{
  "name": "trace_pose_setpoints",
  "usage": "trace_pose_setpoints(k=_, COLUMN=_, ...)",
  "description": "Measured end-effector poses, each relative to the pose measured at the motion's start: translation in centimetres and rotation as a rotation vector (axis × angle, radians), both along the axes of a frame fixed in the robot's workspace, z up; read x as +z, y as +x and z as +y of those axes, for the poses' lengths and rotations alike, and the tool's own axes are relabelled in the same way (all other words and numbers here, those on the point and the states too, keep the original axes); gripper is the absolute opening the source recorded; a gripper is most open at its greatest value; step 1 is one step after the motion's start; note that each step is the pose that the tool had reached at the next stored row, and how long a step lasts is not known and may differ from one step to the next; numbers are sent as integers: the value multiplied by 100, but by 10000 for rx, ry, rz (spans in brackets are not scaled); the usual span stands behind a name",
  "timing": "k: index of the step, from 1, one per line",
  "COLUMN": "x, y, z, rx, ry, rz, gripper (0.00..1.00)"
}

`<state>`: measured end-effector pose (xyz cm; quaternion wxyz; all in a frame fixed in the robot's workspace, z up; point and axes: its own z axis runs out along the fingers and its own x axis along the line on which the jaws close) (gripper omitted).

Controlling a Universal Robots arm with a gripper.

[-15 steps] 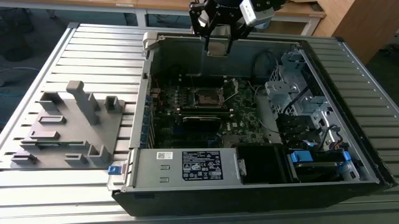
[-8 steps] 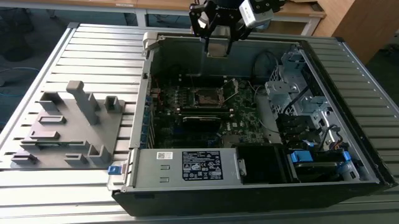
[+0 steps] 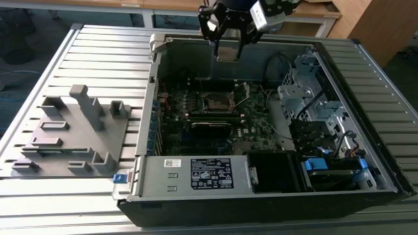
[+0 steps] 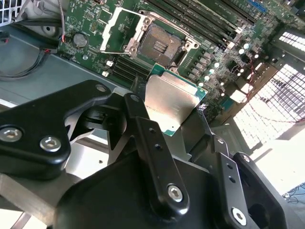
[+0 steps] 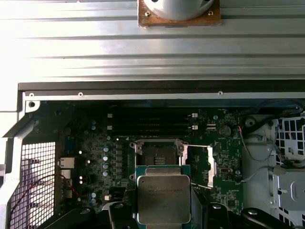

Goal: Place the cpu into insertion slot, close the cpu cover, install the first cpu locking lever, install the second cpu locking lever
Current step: 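Place the cpu into insertion slot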

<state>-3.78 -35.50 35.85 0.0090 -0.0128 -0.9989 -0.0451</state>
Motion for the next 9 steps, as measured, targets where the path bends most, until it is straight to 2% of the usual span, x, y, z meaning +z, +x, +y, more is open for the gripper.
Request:
trace_pose_setpoints(k=4, x=-7, y=0, z=0, rx=0, ry=-4, rz=2, gripper=54)
trace_pose_setpoints(k=6, x=-46, y=0, z=0, rx=0, ry=-2, rz=1, gripper=54)
trace_pose_setpoints(k=9, x=-47, y=0, z=0, rx=0, ry=-3, rz=1, gripper=54)
